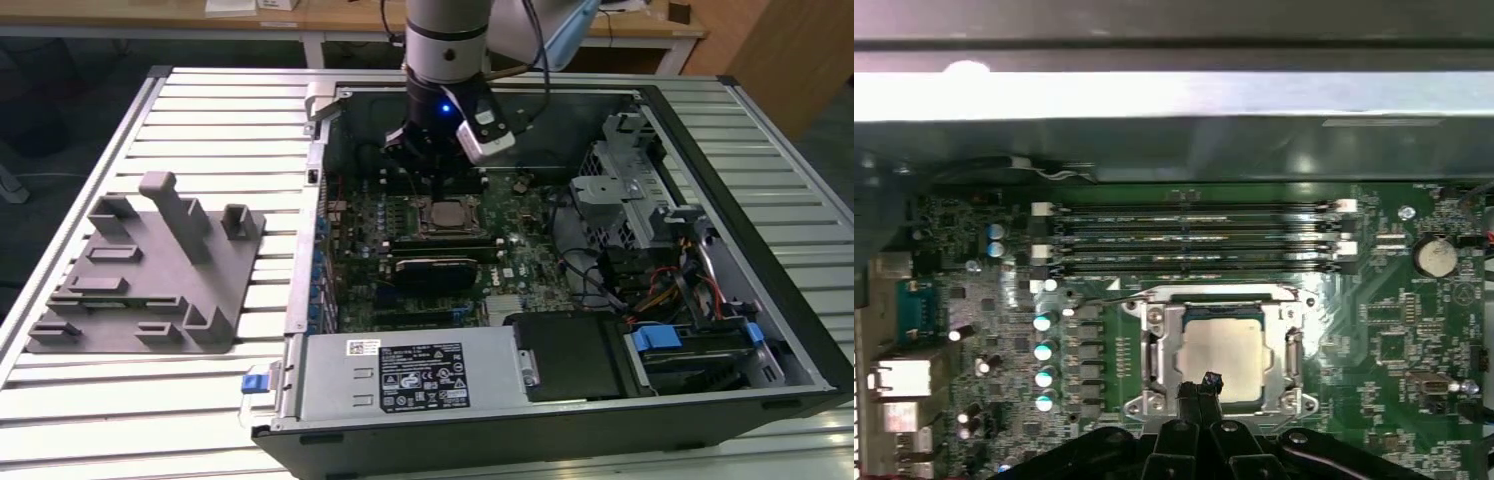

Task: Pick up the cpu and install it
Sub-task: 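Install the first cpu locking lever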

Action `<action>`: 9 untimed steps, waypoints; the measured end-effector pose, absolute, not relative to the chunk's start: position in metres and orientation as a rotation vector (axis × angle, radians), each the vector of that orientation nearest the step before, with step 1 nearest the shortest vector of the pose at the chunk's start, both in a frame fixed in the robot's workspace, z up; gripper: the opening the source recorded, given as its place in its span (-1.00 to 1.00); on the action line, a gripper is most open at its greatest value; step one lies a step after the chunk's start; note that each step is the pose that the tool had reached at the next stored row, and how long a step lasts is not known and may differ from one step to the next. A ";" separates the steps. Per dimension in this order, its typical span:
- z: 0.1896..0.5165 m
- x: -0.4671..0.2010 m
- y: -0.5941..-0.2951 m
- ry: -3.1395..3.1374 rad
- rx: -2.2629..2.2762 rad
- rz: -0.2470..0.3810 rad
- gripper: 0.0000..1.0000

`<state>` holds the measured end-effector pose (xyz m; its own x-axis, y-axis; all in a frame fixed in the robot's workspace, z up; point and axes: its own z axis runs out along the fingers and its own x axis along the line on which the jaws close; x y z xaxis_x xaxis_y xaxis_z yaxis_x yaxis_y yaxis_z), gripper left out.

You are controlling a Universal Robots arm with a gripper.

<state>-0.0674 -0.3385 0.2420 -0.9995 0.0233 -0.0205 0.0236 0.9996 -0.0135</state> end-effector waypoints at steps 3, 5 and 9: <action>0.242 -0.074 -0.339 3.121 0.037 -0.021 -0.79; 0.242 -0.079 -0.339 3.121 0.037 -0.021 -0.79; 0.242 -0.088 -0.339 3.121 0.037 -0.020 -0.79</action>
<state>-0.0882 -0.3385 0.2420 -0.9995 0.0233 -0.0207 0.0236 0.9996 -0.0125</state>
